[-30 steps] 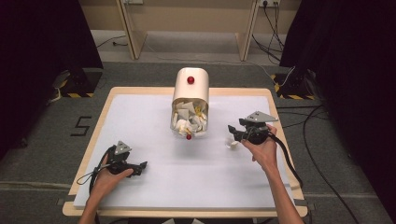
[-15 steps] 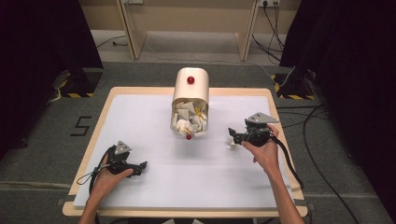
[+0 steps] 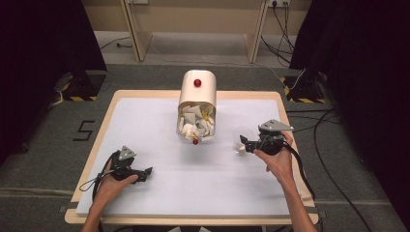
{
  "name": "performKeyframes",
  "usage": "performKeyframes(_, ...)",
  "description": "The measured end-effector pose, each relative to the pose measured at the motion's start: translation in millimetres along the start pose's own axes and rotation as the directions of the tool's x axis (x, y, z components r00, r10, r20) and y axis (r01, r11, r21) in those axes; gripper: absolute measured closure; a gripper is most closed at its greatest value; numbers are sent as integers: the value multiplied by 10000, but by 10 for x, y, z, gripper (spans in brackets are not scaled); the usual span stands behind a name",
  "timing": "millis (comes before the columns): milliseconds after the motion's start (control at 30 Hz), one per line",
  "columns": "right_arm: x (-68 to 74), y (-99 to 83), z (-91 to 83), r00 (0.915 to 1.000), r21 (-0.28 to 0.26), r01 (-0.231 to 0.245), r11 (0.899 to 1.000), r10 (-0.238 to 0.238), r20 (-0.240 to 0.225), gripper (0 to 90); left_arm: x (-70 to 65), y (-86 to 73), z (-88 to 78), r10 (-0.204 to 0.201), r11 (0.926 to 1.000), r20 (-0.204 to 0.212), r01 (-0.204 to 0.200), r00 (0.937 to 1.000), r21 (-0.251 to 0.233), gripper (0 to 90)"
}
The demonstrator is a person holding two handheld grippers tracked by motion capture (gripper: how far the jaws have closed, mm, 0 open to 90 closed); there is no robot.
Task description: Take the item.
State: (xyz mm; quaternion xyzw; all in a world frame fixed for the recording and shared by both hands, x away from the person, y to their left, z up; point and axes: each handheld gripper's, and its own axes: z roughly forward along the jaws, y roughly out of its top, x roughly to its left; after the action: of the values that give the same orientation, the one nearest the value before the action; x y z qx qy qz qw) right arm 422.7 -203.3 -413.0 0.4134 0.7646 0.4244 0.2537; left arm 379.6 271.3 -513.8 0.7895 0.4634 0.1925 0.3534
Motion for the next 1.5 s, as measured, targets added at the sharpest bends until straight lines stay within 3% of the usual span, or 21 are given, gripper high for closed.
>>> performKeyframes(867,42,-146,-41,10000,127,85,9999,-85,0,173,0,0,0,2,10000,-4,-2,10000,3,0)
performKeyframes(1233,116,-204,-33,9992,334,395,9987,-394,-25,169,-1,0,0,3,10000,-8,-3,10000,-1,0)
performKeyframes(1500,105,-288,-74,9996,319,286,9991,-285,-21,174,-1,0,0,4,10000,-11,-4,10000,0,0)
